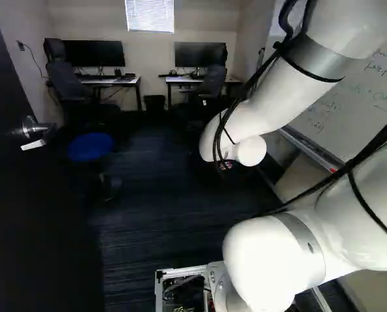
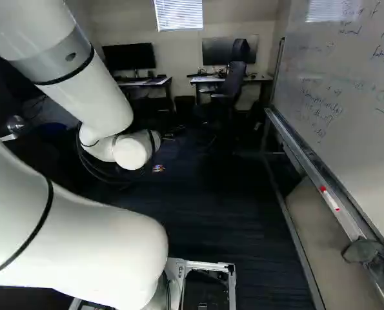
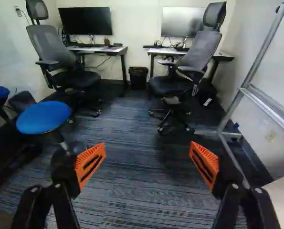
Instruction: Open the door and move inside
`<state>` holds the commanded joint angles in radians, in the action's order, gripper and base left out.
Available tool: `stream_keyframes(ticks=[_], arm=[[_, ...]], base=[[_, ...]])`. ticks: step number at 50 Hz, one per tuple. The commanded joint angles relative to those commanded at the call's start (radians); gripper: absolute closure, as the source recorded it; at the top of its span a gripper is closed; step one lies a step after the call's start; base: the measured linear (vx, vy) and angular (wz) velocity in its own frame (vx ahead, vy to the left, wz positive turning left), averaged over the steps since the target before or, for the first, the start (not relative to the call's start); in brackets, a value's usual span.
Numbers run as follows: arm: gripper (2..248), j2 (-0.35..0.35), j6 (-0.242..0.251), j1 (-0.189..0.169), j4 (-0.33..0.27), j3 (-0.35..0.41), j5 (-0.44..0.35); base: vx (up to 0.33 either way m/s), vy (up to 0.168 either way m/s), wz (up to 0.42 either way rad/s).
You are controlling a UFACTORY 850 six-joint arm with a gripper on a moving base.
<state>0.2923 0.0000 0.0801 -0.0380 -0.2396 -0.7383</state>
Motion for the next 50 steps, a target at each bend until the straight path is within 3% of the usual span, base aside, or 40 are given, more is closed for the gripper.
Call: stream_keyframes(ticks=[50], arm=[[3,0.0,0.0,0.0,0.0,0.0,0.0]], base=[[0.203,0.006,-0.01]])
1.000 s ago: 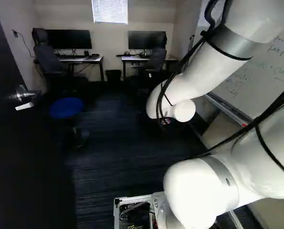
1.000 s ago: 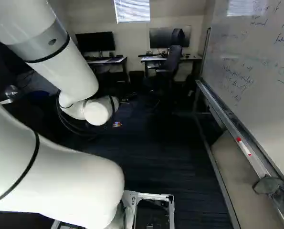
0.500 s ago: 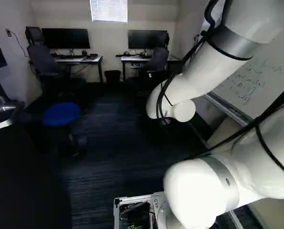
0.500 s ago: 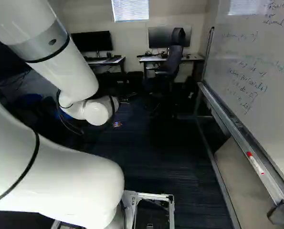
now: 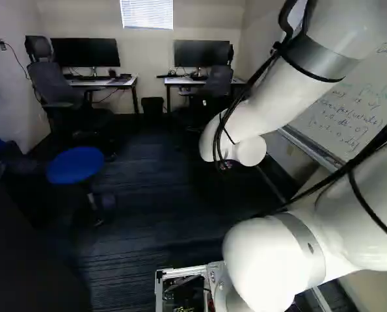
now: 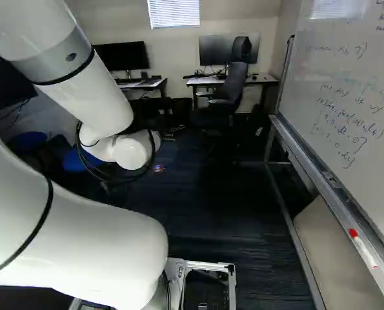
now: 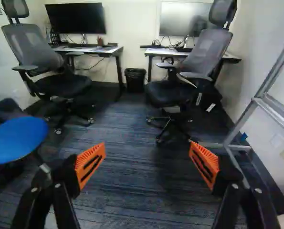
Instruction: Open the door and move inside
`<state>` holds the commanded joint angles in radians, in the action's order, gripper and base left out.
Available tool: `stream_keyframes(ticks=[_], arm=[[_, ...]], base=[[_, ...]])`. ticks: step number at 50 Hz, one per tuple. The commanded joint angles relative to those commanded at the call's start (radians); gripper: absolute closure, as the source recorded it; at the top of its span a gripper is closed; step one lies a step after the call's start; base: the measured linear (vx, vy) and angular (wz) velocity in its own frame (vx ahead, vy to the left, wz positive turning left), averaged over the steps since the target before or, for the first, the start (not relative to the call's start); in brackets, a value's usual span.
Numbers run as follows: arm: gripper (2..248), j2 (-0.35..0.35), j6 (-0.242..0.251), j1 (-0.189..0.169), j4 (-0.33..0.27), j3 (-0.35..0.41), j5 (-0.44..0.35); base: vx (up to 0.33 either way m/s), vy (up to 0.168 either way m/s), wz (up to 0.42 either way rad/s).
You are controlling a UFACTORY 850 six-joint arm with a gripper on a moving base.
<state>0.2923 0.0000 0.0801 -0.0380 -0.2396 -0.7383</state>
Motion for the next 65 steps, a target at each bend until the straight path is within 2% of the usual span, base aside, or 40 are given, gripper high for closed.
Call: stream_keyframes(ticks=[16,37,65], arm=[[3,-0.006,0.0,0.0,0.0,-0.005,0.0],[3,-0.01,0.0,-0.003,0.001,-0.003,-0.005],[3,-0.012,0.0,-0.041,0.019,0.073,-0.068]], base=[[0.182,0.007,-0.004],[0.001,0.002,0.0],[0.0,0.0,0.0]])
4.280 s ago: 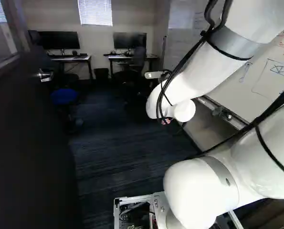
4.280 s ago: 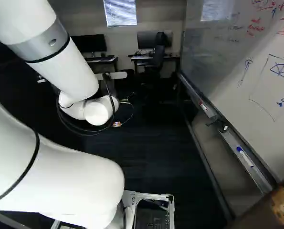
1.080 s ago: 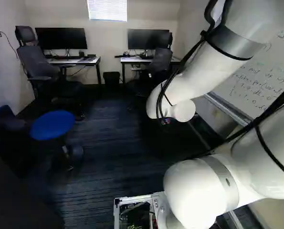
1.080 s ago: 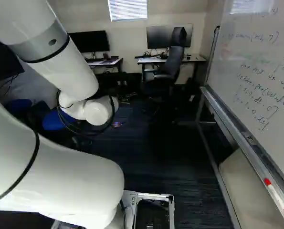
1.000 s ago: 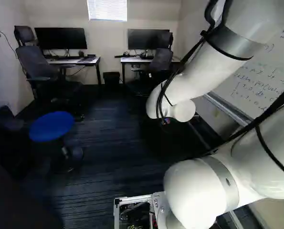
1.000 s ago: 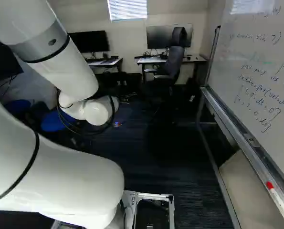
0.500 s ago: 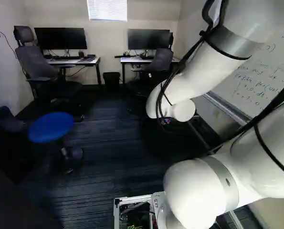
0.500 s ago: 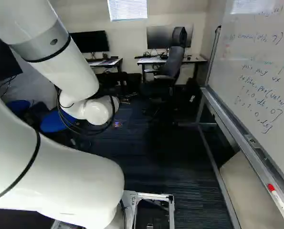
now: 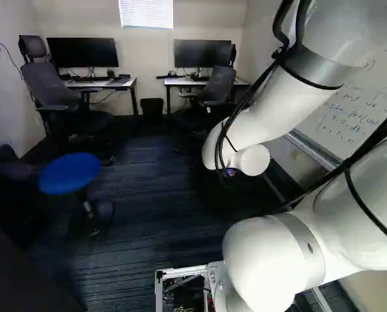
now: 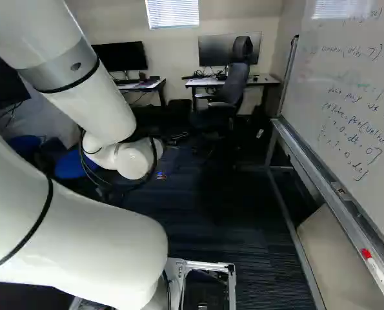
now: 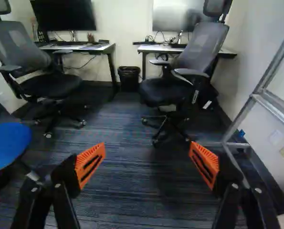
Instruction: Open the door and move inside
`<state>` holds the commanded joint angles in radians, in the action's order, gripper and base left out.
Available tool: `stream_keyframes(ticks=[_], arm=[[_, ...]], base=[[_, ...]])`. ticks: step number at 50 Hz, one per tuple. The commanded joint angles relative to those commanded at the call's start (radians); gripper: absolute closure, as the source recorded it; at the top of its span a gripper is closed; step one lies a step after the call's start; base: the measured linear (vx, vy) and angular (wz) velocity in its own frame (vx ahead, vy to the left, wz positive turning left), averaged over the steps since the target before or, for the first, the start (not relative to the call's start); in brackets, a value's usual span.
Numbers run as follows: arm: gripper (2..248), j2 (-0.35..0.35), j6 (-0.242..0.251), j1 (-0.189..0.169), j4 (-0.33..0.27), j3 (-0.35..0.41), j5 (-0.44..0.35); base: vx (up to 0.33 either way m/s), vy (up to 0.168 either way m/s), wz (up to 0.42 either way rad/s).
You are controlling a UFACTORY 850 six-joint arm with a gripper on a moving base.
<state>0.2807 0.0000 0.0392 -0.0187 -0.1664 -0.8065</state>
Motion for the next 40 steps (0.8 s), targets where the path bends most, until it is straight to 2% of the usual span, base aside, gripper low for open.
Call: stream_keyframes(ticks=[20,40], arm=[[3,-0.001,0.0,-0.031,0.015,0.062,-0.052],[3,-0.001,0.0,-0.039,0.019,0.079,-0.066]], base=[[0.0,0.0,0.0],[0.0,0.0,0.0]])
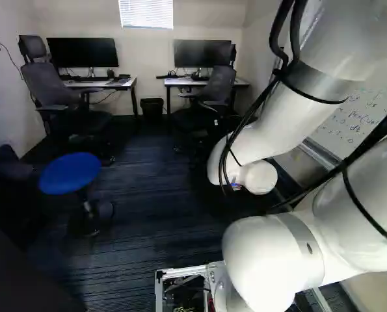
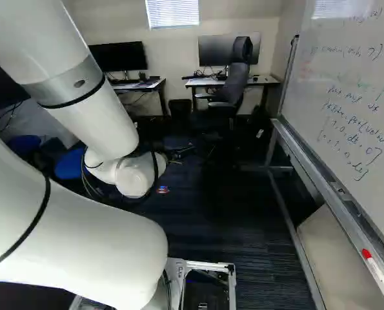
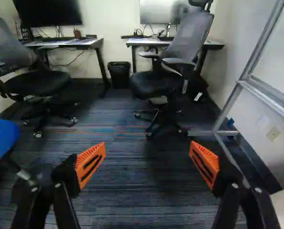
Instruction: Open the door and move inside
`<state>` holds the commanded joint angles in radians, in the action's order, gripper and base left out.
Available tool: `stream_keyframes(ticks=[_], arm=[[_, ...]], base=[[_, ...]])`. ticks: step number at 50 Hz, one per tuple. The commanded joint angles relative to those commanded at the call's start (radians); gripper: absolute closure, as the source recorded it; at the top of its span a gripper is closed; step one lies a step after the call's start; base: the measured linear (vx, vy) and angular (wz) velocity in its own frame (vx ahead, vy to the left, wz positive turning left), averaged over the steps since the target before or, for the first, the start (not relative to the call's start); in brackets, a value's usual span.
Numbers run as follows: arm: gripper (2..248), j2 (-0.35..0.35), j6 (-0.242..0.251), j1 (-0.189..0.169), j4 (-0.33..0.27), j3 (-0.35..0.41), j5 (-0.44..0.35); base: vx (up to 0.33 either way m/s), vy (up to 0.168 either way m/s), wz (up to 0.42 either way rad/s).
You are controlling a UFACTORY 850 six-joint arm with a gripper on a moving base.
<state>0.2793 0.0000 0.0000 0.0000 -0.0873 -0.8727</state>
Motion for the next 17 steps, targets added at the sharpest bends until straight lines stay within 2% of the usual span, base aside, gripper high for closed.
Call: stream_keyframes(ticks=[17], arm=[[3,0.0,0.0,0.0,0.0,0.0,0.0]], base=[[0.0,0.0,0.0]])
